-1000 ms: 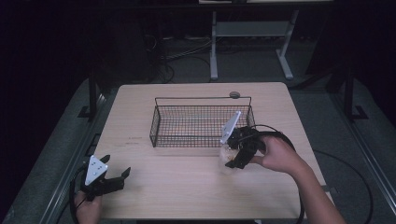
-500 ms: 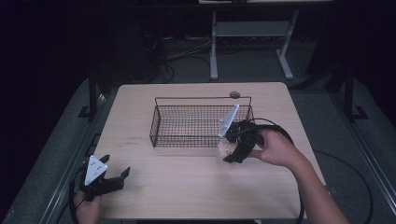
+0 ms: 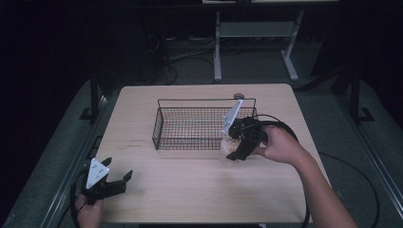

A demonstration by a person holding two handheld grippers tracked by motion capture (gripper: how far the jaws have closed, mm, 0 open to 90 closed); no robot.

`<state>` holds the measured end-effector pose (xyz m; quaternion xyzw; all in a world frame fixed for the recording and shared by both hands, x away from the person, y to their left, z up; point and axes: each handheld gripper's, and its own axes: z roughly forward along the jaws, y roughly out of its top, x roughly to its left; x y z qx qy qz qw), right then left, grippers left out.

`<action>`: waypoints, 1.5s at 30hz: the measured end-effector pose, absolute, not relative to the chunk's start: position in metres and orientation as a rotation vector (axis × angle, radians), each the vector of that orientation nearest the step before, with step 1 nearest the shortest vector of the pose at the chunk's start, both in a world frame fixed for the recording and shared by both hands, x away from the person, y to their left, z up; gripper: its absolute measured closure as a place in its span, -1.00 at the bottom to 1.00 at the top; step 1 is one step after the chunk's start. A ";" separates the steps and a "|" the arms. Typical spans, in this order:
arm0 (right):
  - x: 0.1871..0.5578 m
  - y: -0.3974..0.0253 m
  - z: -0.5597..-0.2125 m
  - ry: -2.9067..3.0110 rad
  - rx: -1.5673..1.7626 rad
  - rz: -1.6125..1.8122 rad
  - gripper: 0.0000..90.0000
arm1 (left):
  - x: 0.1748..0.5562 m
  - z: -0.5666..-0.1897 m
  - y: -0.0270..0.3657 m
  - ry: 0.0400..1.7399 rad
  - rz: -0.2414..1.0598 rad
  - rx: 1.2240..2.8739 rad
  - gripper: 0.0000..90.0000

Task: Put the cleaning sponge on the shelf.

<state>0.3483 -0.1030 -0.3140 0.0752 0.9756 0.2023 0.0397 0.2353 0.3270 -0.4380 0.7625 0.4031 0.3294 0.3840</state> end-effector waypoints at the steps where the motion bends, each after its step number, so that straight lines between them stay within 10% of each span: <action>1: 0.349 -0.103 -0.314 2.991 0.230 0.620 -0.36 | 0.235 -0.438 0.327 1.027 0.839 1.945 -0.70; 45: 0.416 -0.087 -0.290 2.971 0.307 0.613 -0.36 | 0.235 -0.439 0.325 1.024 0.831 1.945 -0.70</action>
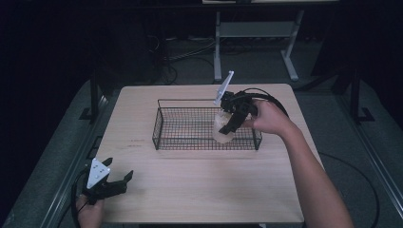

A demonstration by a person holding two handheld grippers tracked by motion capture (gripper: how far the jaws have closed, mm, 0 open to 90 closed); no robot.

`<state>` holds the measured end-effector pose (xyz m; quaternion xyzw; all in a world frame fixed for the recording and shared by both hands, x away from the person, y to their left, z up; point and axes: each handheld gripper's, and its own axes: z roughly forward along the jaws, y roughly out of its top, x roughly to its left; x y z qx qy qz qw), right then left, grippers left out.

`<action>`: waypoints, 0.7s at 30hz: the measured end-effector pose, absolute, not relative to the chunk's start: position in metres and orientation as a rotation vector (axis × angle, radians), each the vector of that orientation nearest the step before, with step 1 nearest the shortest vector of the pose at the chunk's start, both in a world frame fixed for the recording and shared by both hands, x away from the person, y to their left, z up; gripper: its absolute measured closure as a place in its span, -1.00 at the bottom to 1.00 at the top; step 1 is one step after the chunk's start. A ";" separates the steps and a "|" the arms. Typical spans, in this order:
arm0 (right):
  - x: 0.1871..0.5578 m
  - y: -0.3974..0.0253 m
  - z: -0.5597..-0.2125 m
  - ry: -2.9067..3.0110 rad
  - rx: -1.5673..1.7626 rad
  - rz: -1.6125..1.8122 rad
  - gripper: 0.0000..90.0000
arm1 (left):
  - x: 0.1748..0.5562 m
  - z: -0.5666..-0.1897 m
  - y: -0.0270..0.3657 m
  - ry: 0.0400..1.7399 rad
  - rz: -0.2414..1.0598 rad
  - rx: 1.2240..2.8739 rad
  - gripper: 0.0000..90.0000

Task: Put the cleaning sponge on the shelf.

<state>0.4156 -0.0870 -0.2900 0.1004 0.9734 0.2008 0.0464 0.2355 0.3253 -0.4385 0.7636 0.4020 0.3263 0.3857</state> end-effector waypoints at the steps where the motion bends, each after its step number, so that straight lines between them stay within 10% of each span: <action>1: 0.418 -0.087 -0.290 2.968 0.315 0.614 -0.36 | 0.235 -0.438 0.325 1.023 0.831 1.945 -0.70; 21: 0.448 -0.099 -0.305 2.965 0.437 0.635 -0.36 | 0.236 -0.439 0.325 1.021 0.827 1.950 -0.70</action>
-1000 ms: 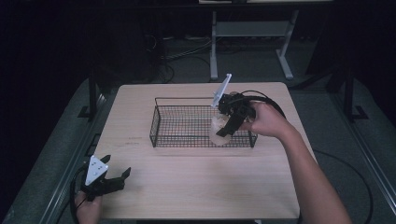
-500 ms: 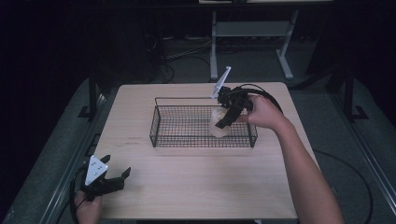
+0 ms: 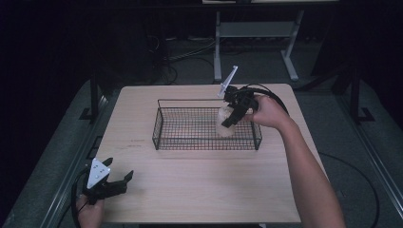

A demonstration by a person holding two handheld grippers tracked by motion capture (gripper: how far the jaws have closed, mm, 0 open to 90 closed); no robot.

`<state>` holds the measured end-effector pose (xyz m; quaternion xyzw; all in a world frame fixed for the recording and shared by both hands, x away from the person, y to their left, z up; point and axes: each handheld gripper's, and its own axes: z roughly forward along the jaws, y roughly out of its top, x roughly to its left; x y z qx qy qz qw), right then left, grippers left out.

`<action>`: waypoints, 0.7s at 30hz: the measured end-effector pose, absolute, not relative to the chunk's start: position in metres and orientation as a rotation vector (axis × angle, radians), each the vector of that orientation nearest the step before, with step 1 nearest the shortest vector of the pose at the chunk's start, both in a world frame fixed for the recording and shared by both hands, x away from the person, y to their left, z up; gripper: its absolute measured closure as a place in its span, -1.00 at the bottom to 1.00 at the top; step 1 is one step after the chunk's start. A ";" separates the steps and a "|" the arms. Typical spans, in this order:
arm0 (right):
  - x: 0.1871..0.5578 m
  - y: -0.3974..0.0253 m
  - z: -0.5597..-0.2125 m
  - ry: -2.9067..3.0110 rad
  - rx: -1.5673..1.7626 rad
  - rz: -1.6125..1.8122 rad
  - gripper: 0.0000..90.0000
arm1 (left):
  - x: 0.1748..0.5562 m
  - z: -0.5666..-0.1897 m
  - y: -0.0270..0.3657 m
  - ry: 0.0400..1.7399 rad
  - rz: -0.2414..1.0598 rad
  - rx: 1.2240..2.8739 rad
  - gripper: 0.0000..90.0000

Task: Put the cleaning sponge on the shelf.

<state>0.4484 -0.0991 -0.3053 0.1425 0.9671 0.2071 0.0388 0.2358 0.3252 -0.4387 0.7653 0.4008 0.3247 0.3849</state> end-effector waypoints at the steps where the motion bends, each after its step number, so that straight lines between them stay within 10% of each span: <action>1: 0.451 -0.099 -0.307 2.964 0.445 0.640 -0.36 | 0.236 -0.439 0.325 1.020 0.829 1.951 -0.70; 21: 0.468 -0.098 -0.323 2.974 0.501 0.617 -0.36 | 0.235 -0.439 0.325 1.018 0.829 1.951 -0.70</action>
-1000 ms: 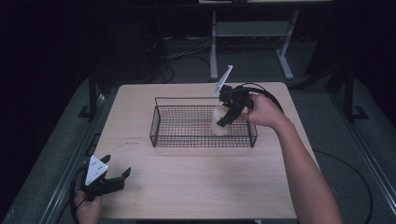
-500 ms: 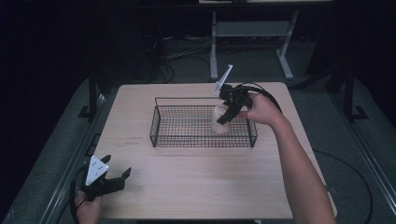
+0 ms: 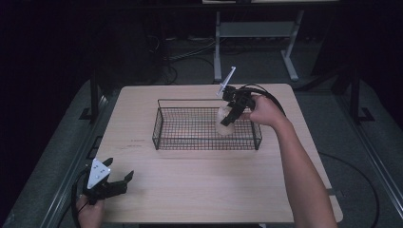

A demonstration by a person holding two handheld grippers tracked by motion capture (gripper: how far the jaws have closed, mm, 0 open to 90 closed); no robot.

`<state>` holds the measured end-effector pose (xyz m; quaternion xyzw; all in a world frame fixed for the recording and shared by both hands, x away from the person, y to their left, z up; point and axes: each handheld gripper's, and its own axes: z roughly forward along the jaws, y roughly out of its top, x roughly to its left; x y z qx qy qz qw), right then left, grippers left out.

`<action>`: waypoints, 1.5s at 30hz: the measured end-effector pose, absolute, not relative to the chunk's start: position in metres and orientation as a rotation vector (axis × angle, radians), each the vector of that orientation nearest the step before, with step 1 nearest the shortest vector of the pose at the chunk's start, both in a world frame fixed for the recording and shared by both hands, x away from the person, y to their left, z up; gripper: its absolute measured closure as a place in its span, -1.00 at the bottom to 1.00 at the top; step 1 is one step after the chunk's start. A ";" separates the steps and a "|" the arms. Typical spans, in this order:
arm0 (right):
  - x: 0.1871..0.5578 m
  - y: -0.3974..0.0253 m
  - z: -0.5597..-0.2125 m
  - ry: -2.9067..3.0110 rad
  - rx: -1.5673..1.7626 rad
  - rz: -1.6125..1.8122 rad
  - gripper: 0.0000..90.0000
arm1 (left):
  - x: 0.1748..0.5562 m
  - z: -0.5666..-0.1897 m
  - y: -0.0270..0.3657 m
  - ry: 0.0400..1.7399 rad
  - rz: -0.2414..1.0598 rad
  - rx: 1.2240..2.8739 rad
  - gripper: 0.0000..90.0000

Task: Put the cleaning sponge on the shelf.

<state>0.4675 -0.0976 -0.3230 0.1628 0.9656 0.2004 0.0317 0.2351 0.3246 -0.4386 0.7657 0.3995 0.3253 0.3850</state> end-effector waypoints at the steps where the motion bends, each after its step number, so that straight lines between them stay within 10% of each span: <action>1: 0.468 -0.098 -0.323 2.974 0.501 0.617 -0.36 | 0.235 -0.439 0.325 1.018 0.829 1.950 -0.70; 45: 0.485 -0.098 -0.347 3.006 0.562 0.556 -0.37 | 0.235 -0.439 0.324 1.018 0.828 1.950 -0.70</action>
